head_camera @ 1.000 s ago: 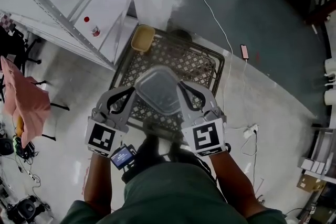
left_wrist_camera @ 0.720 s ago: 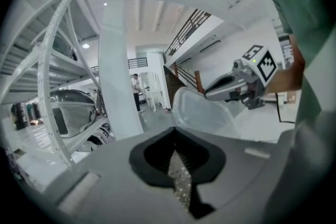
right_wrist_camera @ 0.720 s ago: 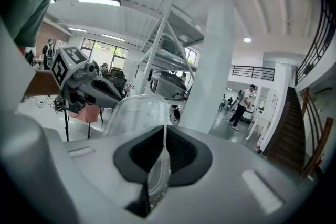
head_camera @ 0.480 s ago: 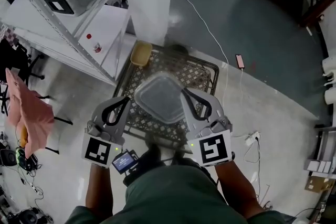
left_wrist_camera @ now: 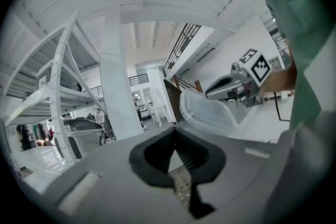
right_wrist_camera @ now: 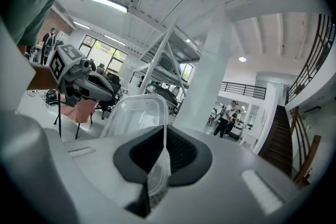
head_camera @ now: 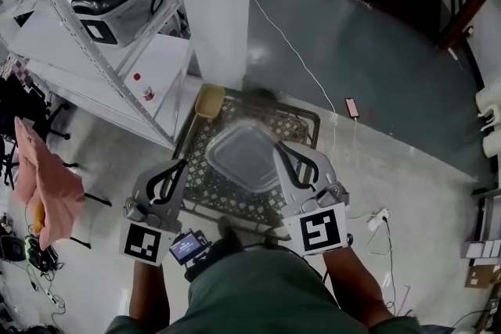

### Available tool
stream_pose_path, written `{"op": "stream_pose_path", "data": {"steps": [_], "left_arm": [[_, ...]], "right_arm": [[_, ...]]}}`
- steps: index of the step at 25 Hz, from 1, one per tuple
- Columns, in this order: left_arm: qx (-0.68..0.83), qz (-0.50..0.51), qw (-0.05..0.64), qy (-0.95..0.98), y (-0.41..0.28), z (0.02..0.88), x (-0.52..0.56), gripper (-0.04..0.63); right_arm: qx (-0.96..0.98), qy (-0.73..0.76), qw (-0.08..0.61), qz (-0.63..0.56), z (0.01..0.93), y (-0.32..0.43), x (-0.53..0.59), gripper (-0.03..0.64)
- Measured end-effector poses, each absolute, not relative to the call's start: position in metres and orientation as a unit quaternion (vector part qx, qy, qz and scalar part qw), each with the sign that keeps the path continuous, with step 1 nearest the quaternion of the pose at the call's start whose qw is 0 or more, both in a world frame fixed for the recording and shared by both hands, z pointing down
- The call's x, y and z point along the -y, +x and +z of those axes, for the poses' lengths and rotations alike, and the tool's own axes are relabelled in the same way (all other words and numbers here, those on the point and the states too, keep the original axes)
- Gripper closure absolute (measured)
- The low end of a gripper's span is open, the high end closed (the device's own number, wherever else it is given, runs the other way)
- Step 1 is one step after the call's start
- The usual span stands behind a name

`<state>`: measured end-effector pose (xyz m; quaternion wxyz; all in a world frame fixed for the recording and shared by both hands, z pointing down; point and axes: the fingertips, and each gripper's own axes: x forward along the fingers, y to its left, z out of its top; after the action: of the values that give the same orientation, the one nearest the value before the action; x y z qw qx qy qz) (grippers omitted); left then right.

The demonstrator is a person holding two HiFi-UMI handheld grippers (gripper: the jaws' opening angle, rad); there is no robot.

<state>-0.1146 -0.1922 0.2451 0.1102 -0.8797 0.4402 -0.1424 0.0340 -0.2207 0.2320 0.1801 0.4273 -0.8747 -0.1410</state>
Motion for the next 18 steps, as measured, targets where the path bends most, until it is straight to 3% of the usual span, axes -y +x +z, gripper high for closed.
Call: {"op": "stream_pose_path", "data": {"steps": [18], "left_arm": [[-0.455,-0.121,0.148,-0.87,-0.111,0.186,0.15,0.595]], "right_arm": [[0.852,0.455,0.159,-0.205,0.143,0.065,0.178,0.597]]}}
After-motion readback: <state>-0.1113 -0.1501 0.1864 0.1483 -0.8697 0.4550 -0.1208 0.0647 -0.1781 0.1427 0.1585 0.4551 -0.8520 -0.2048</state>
